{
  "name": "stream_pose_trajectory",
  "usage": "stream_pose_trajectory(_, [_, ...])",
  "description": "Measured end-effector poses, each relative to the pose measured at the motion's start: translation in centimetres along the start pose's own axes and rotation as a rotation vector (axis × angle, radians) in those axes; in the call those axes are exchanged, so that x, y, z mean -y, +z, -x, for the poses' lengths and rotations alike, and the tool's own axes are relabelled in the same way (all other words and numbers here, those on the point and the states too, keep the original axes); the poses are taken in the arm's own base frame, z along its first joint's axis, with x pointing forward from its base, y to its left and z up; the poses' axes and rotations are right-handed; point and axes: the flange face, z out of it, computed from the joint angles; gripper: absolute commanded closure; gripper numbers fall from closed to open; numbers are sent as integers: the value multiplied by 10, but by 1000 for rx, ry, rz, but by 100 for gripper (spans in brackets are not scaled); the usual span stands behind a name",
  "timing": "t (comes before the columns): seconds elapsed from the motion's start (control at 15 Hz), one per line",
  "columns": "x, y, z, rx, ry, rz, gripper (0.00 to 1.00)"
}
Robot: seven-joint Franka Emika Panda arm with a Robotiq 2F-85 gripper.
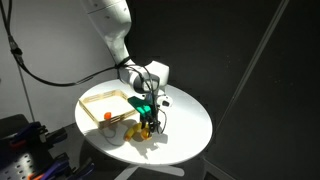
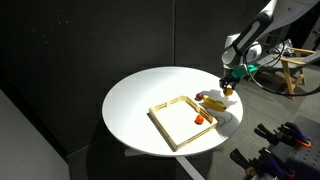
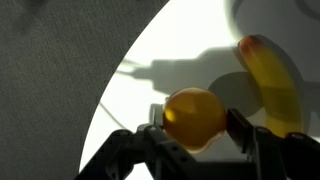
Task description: Put the lemon on the table.
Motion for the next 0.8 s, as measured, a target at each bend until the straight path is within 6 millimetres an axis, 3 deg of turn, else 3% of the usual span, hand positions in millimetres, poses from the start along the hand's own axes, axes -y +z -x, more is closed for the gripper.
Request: stream_pose_trajectory(0.8, [7,15,0,0,-10,-1,60])
